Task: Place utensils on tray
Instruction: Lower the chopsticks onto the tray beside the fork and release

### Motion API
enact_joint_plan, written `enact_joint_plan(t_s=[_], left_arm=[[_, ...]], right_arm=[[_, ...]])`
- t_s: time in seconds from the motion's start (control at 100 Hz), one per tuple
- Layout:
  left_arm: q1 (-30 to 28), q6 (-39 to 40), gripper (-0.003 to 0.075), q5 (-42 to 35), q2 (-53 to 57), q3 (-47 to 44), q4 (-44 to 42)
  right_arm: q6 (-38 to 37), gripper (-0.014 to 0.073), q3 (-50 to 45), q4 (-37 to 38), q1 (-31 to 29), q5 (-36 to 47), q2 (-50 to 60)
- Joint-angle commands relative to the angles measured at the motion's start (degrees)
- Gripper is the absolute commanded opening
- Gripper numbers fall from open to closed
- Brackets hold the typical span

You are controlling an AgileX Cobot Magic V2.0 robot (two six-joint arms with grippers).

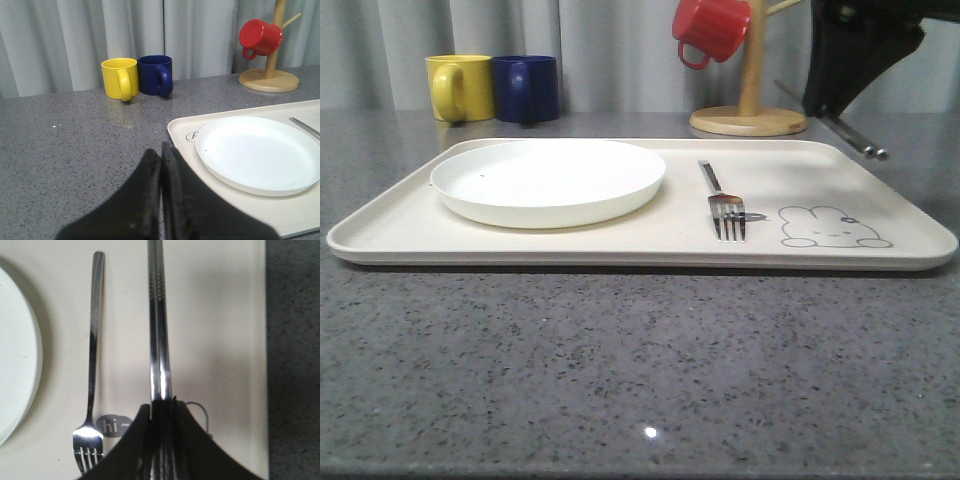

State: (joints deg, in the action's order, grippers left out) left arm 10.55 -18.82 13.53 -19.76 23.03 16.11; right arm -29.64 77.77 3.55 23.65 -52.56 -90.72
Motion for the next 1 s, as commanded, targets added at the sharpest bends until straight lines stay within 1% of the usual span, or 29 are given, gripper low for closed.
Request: enact_joint_plan(t_s=[0.0, 0.25, 0.57, 0.67, 0.86, 0.93, 0.99], left_arm=[[0.31, 0.28, -0.0017, -4.64, -0.41, 1.7, 0.81], [0.31, 0.28, -0.0017, -4.64, -0.41, 1.7, 0.81], [0.31, 0.28, -0.0017, -4.64, -0.41, 1.7, 0.81], [0.31, 0.28, -0.0017, -4.64, -0.41, 1.7, 0.81], [0.31, 0.28, -0.0017, -4.64, -0.41, 1.7, 0.81], [0.31, 0.28, -0.0017, -4.64, -0.41, 1.7, 0.81], [0.31, 0.28, -0.0017, -4.64, -0.41, 1.7, 0.81]], right_arm=[[-1.52, -0.0036, 1.94, 0.42, 0.69, 3.9, 0.1], [-3.82, -0.0036, 1.94, 0.42, 1.24, 7.23, -5.25], [-4.34, -0.0028, 1.94, -0.3, 1.24, 6.96, -7.78], [-4.34, 0.0038, 2.0, -0.3, 1.24, 6.85, -7.78], [-4.34, 0.0262, 2.21, -0.3, 1.24, 6.12, -7.78], [-4.34, 0.0314, 2.75, -0.25, 1.24, 5.72, -7.72], [-4.34, 0.0326, 3.57, -0.25, 1.24, 4.93, -7.65]])
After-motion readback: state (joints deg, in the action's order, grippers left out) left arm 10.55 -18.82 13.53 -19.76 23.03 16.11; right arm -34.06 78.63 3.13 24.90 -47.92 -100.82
